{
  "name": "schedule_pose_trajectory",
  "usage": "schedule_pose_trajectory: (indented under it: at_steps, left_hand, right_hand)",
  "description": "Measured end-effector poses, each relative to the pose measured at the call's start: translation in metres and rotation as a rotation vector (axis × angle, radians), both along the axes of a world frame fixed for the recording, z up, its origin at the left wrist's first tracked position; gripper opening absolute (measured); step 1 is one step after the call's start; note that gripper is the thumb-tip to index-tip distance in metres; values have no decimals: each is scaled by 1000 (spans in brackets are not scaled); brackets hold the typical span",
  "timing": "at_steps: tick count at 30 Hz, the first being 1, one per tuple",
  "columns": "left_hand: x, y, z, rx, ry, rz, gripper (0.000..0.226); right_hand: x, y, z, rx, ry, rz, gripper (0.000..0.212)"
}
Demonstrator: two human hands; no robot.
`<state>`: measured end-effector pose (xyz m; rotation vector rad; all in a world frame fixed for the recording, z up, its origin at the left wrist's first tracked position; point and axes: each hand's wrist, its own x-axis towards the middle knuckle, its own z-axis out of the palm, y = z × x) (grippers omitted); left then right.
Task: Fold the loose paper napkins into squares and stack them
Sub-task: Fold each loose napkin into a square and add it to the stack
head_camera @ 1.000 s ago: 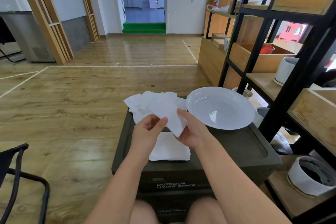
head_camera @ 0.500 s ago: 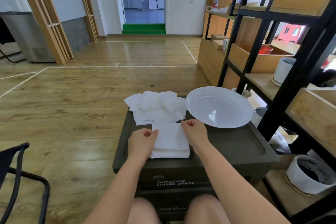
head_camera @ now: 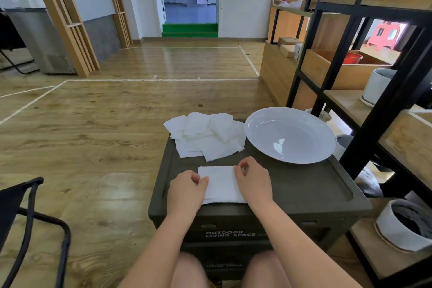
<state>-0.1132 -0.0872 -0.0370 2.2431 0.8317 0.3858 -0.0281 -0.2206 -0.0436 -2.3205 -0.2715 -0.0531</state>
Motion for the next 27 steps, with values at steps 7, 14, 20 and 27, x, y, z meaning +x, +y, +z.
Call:
schedule_pose_trajectory:
  at_steps: [7, 14, 20, 27]
  left_hand:
    - [5, 7, -1, 61, 14, -6, 25]
    - [69, 43, 20, 141, -99, -11, 19]
    - [146, 72, 38, 341, -5, -180, 44]
    - [173, 71, 30, 452, 329, -257, 21]
  right_hand:
    - [0, 4, 0, -77, 7, -4, 15]
    - [-2, 5, -4, -159, -38, 32, 8]
    - [0, 7, -4, -209, -32, 53, 5]
    - [3, 7, -5, -203, -35, 57, 8]
